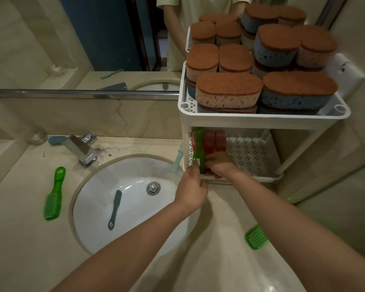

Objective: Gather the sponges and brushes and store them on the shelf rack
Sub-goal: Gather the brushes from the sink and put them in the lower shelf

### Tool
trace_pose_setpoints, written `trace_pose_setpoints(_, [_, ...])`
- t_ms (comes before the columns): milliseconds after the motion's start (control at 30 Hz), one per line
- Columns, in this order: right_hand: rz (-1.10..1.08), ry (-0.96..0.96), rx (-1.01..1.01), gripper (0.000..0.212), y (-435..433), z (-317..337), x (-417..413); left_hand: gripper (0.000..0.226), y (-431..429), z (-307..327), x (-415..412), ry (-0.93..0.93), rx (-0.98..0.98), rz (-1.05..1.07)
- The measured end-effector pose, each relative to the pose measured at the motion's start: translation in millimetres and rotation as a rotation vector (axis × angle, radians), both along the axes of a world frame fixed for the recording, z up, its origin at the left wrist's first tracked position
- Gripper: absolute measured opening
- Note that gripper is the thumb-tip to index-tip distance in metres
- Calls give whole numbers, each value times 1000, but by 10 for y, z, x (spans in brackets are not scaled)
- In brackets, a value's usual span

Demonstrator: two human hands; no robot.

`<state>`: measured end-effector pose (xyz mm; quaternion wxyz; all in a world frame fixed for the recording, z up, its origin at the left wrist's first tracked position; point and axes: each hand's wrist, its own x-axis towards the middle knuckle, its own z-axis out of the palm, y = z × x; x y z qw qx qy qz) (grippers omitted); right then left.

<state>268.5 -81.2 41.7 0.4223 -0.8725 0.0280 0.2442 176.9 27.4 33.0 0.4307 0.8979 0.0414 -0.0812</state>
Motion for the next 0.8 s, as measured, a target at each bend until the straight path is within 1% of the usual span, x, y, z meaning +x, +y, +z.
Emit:
trace_pose_setpoints(100, [-14, -41, 87, 35, -28, -13, -82, 66, 14, -14, -45, 10, -33, 7])
trace_pose_setpoints(167, [-97, -116, 128, 31, -44, -58, -149, 68, 27, -28, -110, 8, -63, 27])
trace_pose_setpoints(233, [-197, -209, 117, 26, -62, -119, -228, 69, 56, -50, -193, -22, -96, 53])
trace_pose_setpoints(300, [-248, -247, 161, 24, -58, -155, -349, 66, 103, -63, -285, -53, -159, 100])
trace_pose_setpoints(367, [-252, -261, 211, 28, 0, -160, -502, 59, 182, -85, -380, -88, -233, 158])
trace_pose_setpoints(467, [-262, -283, 271, 29, 168, -165, -725, 53, 359, -133, -518, -128, -293, 248])
trace_pose_setpoints(600, [-190, -243, 328, 25, 540, -179, -946, 51, 678, -167, -680, -128, -296, 342])
trace_pose_setpoints(800, [-49, -133, 345, 26, 1261, -203, -1138, 44, 1327, -242, -856, -106, -309, 474])
